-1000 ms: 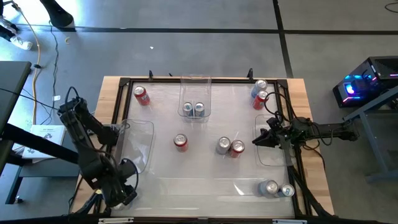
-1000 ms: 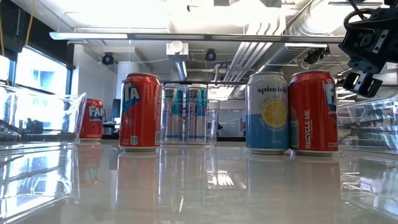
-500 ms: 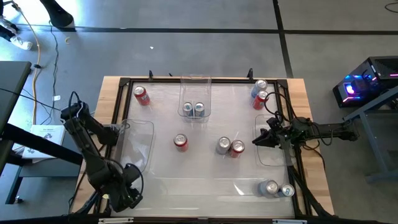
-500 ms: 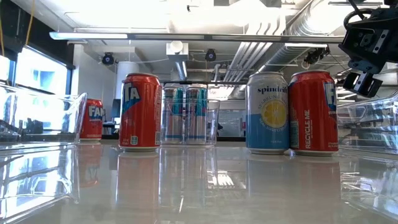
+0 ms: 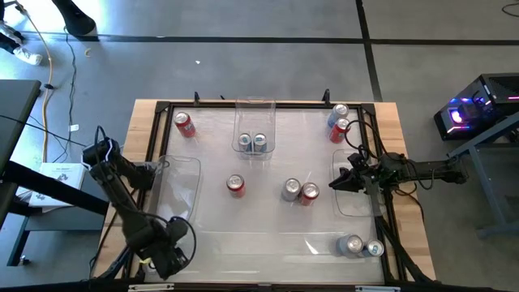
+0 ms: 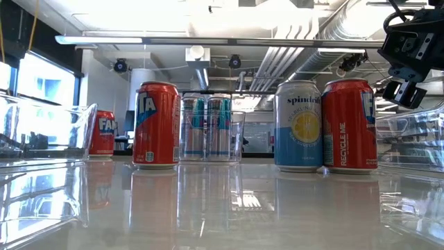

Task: Sort soda cans
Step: Put the left blue soda can into the top center transparent bin

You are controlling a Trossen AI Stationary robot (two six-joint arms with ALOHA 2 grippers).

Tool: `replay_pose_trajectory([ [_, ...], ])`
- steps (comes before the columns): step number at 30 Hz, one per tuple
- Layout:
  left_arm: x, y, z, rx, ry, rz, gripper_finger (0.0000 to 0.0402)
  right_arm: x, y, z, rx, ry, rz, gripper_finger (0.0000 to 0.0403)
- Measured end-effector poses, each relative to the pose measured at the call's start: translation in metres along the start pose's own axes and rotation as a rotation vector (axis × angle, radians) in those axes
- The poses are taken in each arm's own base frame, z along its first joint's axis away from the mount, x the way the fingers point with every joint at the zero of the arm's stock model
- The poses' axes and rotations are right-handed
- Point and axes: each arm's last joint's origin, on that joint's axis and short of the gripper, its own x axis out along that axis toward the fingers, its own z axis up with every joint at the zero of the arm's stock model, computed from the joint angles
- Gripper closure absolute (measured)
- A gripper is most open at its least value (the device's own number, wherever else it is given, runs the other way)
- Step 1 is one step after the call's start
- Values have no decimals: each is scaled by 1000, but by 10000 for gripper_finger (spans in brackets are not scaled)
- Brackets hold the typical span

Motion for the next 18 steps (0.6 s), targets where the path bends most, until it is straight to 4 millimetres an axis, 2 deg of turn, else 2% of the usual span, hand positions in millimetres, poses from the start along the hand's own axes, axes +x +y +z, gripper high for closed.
replay_pose_trajectory([
  [4, -4, -1, 6, 6, 8, -16, 174, 0, 0, 0, 0, 0, 0, 270],
  [8, -22, -12, 21, 39, 8, -109, 174, 0, 0, 0, 0, 0, 0, 270],
  [13, -51, -24, 56, 78, -45, -235, 174, 0, 0, 0, 0, 0, 0, 270],
  [18, -74, -33, 106, 149, -165, -301, 174, 0, 0, 0, 0, 0, -1, 270],
])
